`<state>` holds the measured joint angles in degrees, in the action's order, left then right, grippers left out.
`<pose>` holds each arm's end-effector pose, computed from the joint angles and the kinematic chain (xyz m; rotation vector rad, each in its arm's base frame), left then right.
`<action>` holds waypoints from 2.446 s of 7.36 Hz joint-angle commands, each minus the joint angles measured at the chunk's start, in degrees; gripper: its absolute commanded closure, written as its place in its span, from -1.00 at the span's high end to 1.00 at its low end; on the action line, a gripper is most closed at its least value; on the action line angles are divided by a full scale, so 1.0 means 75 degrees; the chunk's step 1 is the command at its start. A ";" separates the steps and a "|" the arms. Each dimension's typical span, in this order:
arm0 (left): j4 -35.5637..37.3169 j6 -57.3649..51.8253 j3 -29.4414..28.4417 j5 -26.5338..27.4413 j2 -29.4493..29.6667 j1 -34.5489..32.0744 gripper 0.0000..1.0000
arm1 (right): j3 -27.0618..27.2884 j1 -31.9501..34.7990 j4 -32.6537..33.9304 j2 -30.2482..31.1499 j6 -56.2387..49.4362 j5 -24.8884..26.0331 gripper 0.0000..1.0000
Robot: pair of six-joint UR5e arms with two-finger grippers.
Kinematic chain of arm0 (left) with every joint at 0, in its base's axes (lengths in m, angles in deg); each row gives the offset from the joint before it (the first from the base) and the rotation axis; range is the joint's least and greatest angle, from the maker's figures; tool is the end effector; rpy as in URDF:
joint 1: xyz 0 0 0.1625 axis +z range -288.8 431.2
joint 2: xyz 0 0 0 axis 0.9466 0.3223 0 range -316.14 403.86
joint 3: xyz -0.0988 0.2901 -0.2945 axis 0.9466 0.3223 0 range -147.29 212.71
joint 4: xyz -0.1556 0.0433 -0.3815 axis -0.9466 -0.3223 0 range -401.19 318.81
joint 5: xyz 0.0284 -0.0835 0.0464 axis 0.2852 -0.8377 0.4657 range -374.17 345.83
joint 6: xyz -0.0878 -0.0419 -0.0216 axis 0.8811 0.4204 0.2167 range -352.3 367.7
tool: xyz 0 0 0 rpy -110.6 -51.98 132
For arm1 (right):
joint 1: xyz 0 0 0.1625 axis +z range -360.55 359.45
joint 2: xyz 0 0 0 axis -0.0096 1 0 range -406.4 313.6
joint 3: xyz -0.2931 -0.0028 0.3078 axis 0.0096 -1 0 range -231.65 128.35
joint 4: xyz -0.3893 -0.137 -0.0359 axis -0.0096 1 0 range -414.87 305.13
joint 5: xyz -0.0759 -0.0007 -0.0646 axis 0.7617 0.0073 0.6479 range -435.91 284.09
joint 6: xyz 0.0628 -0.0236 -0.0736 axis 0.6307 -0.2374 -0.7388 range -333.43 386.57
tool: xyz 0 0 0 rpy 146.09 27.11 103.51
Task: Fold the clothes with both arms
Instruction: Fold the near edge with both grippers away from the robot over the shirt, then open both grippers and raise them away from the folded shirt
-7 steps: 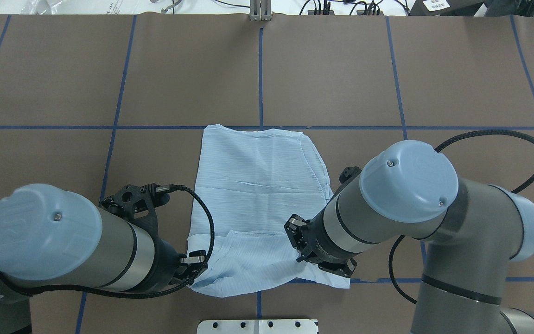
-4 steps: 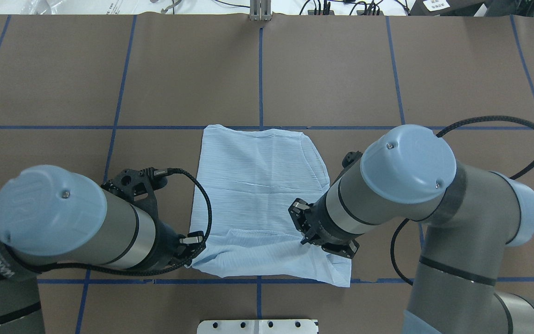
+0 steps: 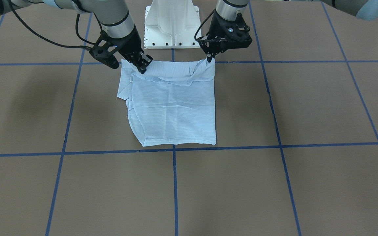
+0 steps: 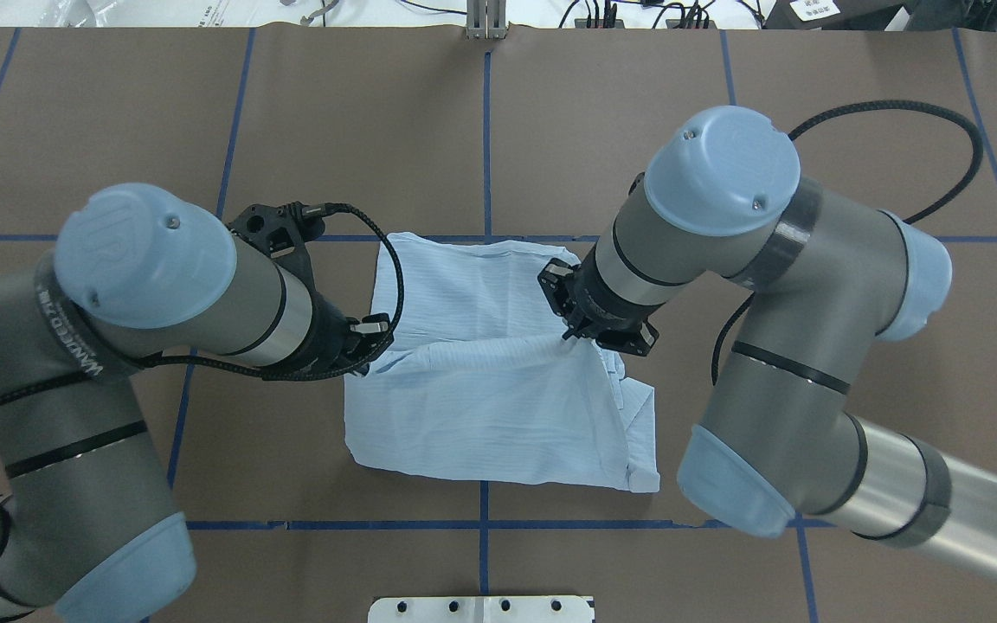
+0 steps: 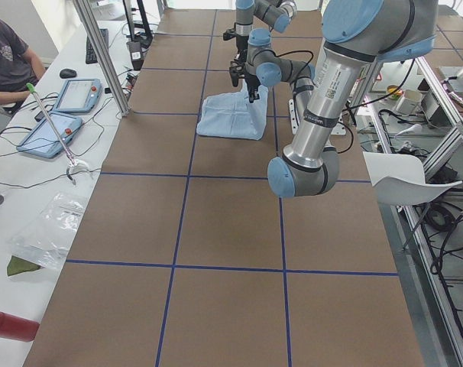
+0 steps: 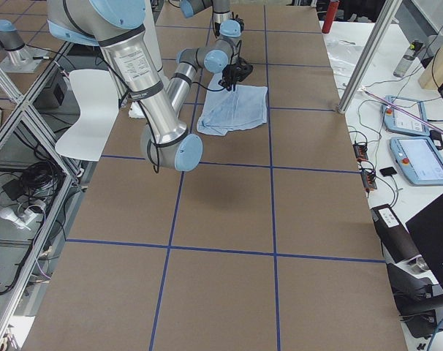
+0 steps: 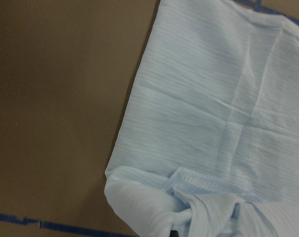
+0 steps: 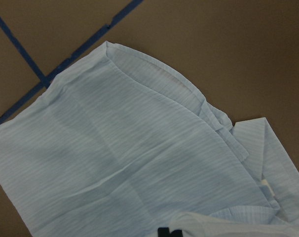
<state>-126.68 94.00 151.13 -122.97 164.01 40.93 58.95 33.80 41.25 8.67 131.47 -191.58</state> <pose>0.4264 -0.3661 0.1700 -0.0170 0.9849 -0.2709 -0.4432 -0.4120 0.1703 -0.2746 -0.9200 0.6009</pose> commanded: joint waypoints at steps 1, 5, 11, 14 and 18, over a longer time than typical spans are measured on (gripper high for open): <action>-0.1007 -0.0336 -0.1171 -0.0002 0.0209 -0.0416 -1.00 | -0.1381 0.0516 -0.1105 -0.0298 -0.0344 -0.0011 -1.00; -0.2509 -0.0686 -0.3175 -0.0002 0.0865 -0.1072 -1.00 | -0.3516 0.0682 -0.1937 -0.1049 -0.0768 -0.0011 -1.00; -0.3766 -0.0607 -0.4575 0.0022 0.1124 -0.1179 1.00 | -0.4082 0.0763 -0.2468 -0.1131 -0.0779 -0.0010 1.00; -0.3707 -0.0619 -0.4528 0.0022 0.1089 -0.1261 1.00 | -0.4070 0.1056 -0.2469 -0.1224 -0.1023 -0.0069 1.00; -0.3637 -0.1049 -0.2821 -0.0619 -0.0524 -0.1950 1.00 | -0.3476 0.2554 -0.1676 -0.0374 -0.4353 -0.1112 1.00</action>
<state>-154.03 87.98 125.85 -124.84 164.29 28.45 30.39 49.05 25.43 2.43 108.94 -197.91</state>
